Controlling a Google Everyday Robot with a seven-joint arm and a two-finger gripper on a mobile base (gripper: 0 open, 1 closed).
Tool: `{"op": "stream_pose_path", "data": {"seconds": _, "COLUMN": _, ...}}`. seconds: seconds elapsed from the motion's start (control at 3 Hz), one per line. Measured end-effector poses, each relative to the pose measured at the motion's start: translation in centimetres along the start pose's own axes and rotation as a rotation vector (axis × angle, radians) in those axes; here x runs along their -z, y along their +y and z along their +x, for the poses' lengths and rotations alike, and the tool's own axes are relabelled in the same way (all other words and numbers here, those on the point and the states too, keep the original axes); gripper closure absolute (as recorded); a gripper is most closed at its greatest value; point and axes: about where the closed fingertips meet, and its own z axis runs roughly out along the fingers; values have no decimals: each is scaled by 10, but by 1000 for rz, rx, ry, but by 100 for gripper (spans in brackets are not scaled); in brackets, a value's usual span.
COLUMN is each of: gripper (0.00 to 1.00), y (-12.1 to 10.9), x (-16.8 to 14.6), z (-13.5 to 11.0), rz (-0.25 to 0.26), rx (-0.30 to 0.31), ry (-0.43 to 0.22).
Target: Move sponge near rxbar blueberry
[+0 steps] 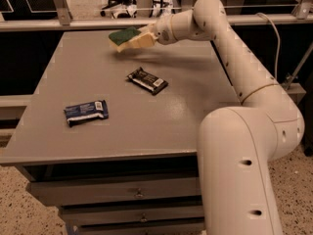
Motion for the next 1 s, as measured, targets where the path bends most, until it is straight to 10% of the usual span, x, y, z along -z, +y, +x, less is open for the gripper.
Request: {"op": "stream_pose_path", "data": {"seconds": 1.0, "gripper": 100, "y": 65, "x": 20, "z": 18, "rz": -144, "rx": 59, "ry": 53}}
